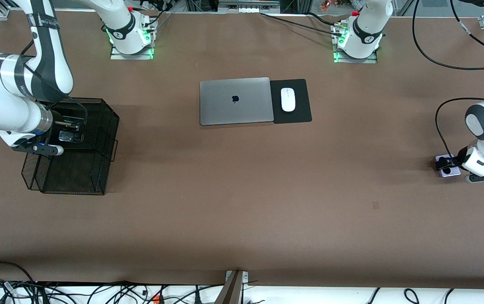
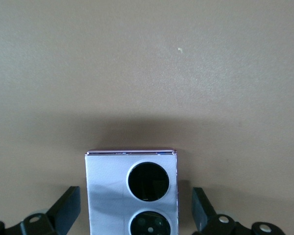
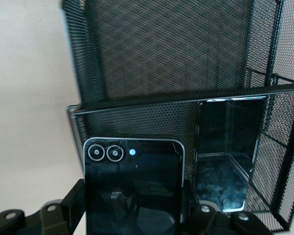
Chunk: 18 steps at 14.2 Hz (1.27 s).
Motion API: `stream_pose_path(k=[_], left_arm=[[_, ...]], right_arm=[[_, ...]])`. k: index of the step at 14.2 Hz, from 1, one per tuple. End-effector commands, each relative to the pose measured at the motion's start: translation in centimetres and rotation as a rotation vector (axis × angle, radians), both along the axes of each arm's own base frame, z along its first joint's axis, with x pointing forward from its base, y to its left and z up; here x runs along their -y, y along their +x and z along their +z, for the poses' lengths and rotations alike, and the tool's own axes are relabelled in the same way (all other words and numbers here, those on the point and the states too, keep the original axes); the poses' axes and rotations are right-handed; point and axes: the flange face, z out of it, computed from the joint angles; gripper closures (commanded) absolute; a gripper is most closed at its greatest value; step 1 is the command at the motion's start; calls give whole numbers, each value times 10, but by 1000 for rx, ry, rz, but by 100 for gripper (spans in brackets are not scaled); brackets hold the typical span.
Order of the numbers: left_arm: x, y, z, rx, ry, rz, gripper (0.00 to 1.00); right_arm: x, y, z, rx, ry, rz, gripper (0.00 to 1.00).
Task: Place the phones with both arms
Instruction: 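Lower the black flip phone into the basket and open the right gripper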
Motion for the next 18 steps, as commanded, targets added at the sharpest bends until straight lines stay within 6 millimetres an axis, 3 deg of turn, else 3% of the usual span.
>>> stream_pose_path(k=[1, 5, 12, 13, 14, 15, 16, 18], left_arm=[[-2, -2, -8, 11, 1, -31, 0], [0, -2, -21, 14, 1, -34, 0], [0, -1, -24, 12, -2, -34, 0], [-1, -1, -25, 12, -2, -33, 14], [0, 0, -24, 13, -2, -34, 28], [1, 1, -24, 14, -2, -34, 42], [1, 1, -23, 15, -2, -33, 55], [2, 2, -27, 12, -4, -30, 67]], right_arm=[[3, -19, -2, 24, 28, -20, 100], [9, -24, -8, 11, 33, -45, 100], [6, -22, -15, 16, 73, -85, 100], [5, -22, -15, 17, 72, -83, 97], [5, -21, -14, 19, 70, -80, 88], [5, -21, -15, 18, 69, -80, 52], [5, -21, -15, 19, 69, -80, 27], [5, -20, -13, 22, 69, -80, 2]])
